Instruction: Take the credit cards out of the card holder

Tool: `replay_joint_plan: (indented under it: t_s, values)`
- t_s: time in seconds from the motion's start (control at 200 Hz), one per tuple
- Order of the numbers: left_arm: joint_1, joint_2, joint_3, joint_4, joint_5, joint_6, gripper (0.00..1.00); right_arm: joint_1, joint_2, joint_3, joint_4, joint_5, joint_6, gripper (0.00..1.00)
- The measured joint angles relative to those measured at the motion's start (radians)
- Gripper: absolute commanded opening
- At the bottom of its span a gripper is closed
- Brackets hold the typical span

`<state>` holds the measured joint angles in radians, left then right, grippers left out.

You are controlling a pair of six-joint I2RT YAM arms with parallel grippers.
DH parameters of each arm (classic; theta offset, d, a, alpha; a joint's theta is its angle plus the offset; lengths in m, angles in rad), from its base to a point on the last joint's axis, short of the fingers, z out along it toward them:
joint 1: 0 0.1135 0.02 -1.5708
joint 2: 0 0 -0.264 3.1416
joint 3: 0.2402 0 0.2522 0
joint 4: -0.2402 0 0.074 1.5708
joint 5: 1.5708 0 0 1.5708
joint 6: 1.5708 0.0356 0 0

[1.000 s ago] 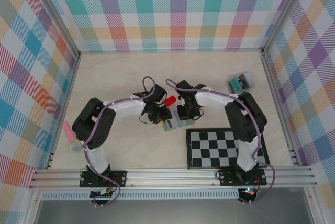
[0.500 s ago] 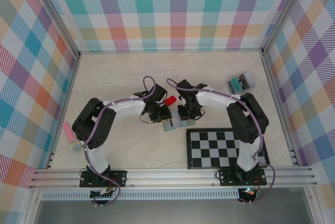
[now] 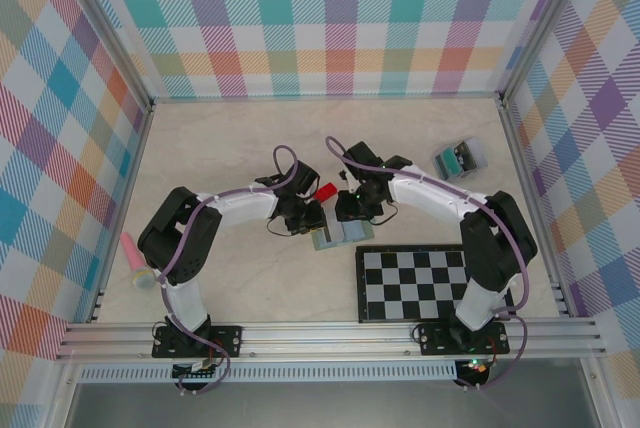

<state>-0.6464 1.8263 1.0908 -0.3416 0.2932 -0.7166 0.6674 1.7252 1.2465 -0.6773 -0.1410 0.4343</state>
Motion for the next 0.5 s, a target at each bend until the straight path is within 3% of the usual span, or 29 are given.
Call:
replay_joint_plan:
  t_s: [0.5]
  values:
    - [0.000, 0.012, 0.000, -0.006, -0.008, 0.001, 0.13, -0.069, 0.150, -0.010, 0.057, -0.146, -0.008, 0.18]
